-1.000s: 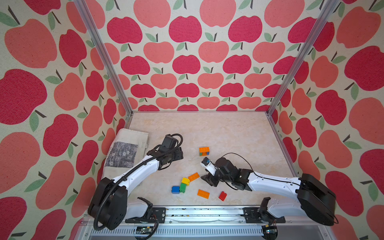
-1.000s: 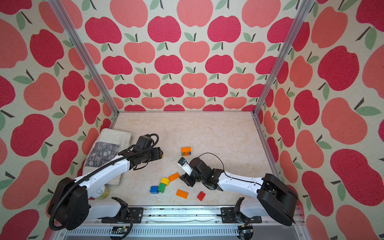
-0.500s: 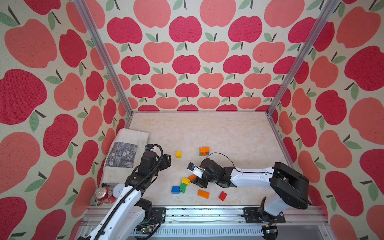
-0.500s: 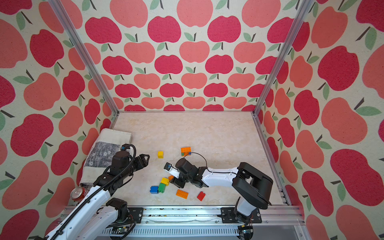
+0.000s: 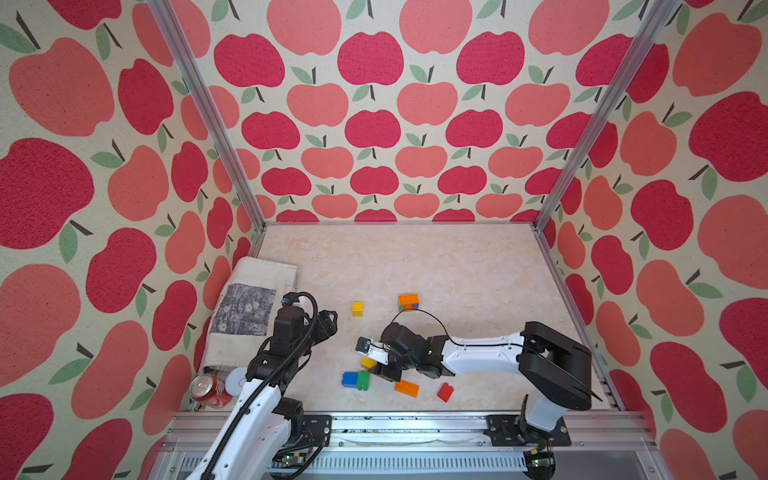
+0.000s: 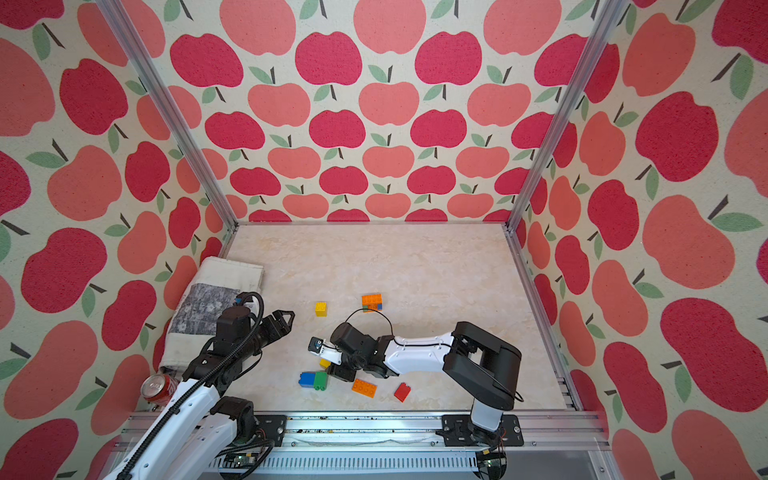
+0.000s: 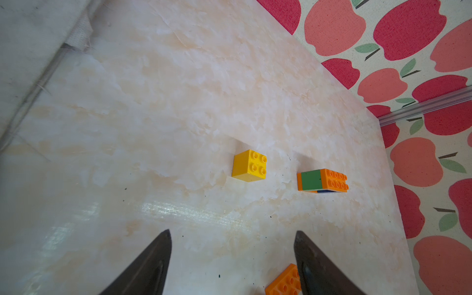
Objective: Assemble the letter p with lego
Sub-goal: Pick up the lego brick from the center of the board.
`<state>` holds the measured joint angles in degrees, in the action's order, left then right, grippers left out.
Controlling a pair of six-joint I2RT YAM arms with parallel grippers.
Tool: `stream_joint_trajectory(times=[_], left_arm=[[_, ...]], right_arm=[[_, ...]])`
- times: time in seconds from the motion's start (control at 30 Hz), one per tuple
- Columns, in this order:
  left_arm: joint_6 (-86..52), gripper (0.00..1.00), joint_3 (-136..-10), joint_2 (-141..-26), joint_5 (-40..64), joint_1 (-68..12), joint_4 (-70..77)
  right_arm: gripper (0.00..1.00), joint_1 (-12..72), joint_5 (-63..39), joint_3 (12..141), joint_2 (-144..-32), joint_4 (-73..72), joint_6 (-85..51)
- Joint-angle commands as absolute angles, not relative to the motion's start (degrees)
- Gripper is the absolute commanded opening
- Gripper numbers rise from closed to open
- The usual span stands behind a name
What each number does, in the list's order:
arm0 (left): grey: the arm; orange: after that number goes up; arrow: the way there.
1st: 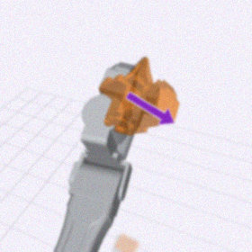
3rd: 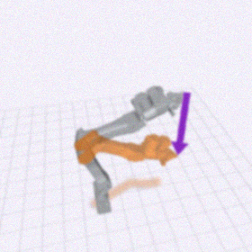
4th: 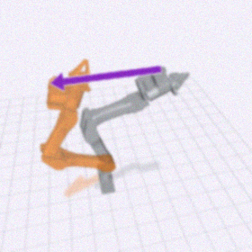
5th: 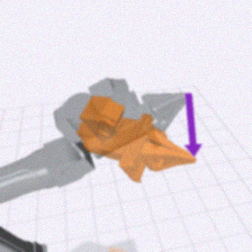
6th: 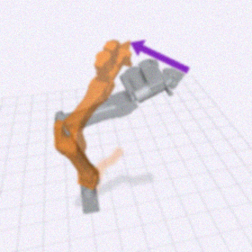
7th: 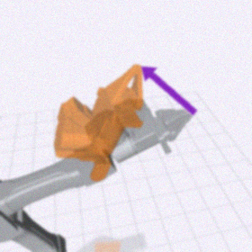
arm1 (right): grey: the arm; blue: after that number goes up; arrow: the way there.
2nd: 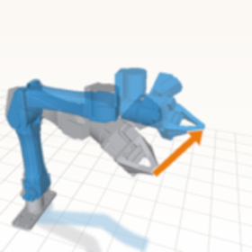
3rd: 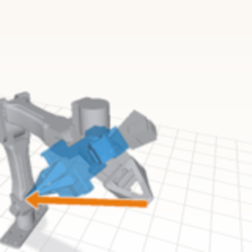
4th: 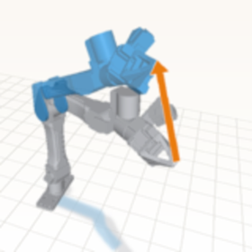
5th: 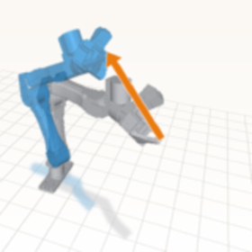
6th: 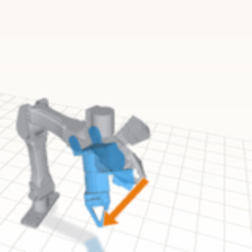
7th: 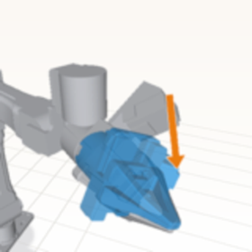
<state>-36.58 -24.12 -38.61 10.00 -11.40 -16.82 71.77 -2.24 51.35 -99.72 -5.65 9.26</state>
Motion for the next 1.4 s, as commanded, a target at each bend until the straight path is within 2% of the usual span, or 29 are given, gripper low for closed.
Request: stream_joint_trajectory(times=[0.0,0.17,0.43,0.77,0.93,1.03,1.37], left_arm=[[-36.83,0.78,-23.14,-38.04,11.46,-10.73,-15.46],[-36.91,0.78,-22.60,-37.97,12.38,-10.02,-15.38],[-36.39,0.78,-22.43,-38.33,14.71,-8.85,-15.21],[-36.44,0.78,-23.47,-43.90,25.11,-8.83,-9.58],[-38.20,0.81,-23.38,-46.39,33.43,-10.95,-2.07],[-38.50,0.82,-23.83,-46.67,33.08,-12.88,-1.10],[-40.43,0.84,-23.52,-49.92,37.65,-18.04,4.85]], right_arm=[[0.57,72.46,-0.79,53.01,-101.42,-2.99,11.07],[0.55,72.84,0.42,54.85,-103.19,-2.61,11.23],[0.43,72.86,1.89,55.76,-104.08,-1.74,10.94],[0.39,71.76,5.17,48.36,-93.96,-9.71,10.97],[0.37,67.92,4.41,45.35,-88.92,-13.70,12.02],[0.33,65.34,1.91,44.74,-87.82,-14.67,10.76],[0.32,64.95,2.90,41.84,-85.90,-20.89,11.09]])
